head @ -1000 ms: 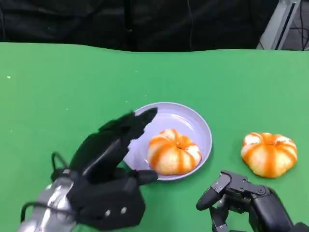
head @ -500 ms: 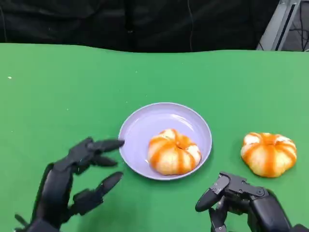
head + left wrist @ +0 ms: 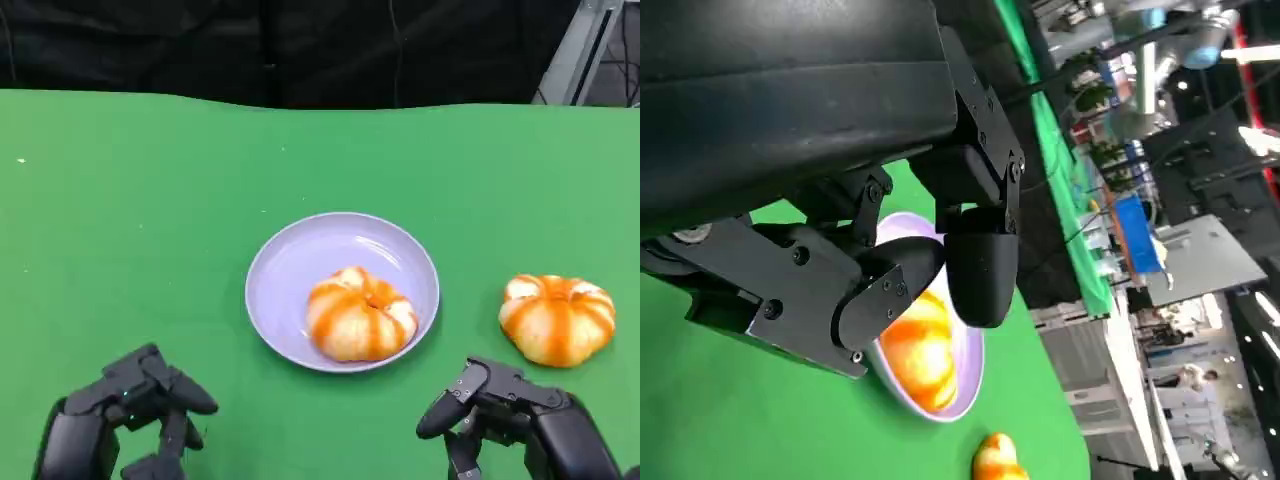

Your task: Grasp the bread from the table and place it into the plate.

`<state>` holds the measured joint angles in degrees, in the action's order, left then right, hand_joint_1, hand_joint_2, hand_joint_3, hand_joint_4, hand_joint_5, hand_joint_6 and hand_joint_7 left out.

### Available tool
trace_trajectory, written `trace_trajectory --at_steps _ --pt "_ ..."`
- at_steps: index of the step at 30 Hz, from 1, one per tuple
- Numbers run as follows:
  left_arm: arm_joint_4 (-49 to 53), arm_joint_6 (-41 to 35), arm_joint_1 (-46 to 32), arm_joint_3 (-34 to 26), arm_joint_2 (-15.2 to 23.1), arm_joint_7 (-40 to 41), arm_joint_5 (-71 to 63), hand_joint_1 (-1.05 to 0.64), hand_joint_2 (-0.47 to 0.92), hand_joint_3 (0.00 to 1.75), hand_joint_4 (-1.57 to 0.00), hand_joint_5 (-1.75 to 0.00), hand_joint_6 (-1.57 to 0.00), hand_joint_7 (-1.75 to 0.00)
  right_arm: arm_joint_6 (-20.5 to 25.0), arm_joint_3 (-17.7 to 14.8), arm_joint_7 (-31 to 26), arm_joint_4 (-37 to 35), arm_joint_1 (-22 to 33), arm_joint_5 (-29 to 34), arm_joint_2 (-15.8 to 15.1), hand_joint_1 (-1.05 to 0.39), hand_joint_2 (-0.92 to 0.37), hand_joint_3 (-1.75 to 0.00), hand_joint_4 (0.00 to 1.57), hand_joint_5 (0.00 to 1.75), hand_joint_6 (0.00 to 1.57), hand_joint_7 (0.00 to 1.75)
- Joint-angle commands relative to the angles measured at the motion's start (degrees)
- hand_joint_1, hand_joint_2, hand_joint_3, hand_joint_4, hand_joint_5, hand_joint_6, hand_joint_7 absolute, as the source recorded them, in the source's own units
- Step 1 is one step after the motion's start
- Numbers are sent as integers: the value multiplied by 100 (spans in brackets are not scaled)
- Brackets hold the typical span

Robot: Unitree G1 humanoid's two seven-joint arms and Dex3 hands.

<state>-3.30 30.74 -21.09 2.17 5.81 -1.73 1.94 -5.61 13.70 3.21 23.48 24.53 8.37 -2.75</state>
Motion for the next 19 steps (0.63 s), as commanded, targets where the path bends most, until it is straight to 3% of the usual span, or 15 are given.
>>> trace_trajectory --at_steps 1,8,19 --pt "-183 -196 -60 -61 -99 -4 -5 -14 54 113 -83 -171 -80 -149 -34 -104 55 82 54 -141 -74 3 -47 -124 72 169 72 134" --pt "-115 -210 8 -122 -125 -59 -52 -15 57 108 -80 -173 -77 -151 44 -93 82 96 54 -126 -46 4 -46 -123 71 168 72 135" --pt "261 254 170 -151 -67 -347 36 -16 55 111 -78 -173 -76 -153 -215 -41 41 48 165 -58 -49 4 -46 -125 72 165 73 134"
